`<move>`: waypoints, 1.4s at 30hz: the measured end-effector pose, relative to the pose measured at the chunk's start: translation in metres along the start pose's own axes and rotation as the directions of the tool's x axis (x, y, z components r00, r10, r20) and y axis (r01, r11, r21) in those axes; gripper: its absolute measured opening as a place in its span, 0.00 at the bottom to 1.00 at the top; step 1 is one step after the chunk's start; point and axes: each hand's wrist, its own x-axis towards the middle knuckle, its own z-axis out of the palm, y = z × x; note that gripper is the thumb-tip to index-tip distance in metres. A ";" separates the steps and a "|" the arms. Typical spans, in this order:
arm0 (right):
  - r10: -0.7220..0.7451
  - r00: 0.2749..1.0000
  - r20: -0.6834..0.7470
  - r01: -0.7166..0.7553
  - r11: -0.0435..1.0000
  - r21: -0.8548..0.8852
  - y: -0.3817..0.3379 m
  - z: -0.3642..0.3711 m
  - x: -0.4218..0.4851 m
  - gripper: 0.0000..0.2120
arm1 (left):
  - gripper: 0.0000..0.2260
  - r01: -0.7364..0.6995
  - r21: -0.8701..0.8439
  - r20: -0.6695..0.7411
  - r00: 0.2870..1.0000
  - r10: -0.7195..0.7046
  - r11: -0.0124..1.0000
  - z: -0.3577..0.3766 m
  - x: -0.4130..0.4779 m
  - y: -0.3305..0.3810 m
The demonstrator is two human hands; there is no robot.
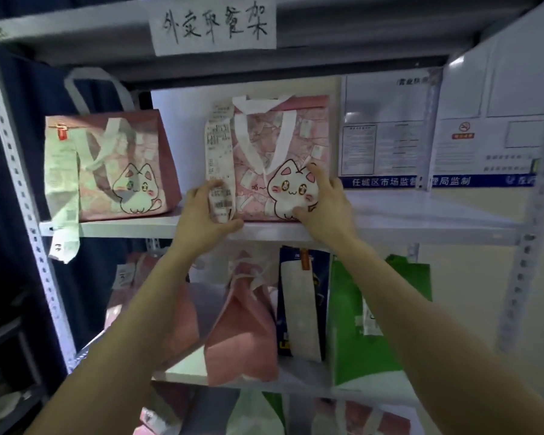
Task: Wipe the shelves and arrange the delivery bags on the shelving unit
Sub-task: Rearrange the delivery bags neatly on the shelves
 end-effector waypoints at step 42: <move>-0.308 0.952 0.007 0.308 0.951 -0.016 -0.226 0.220 -0.017 0.15 | 0.15 0.129 -0.191 -0.339 0.922 -0.189 0.973 -0.230 0.055 -0.216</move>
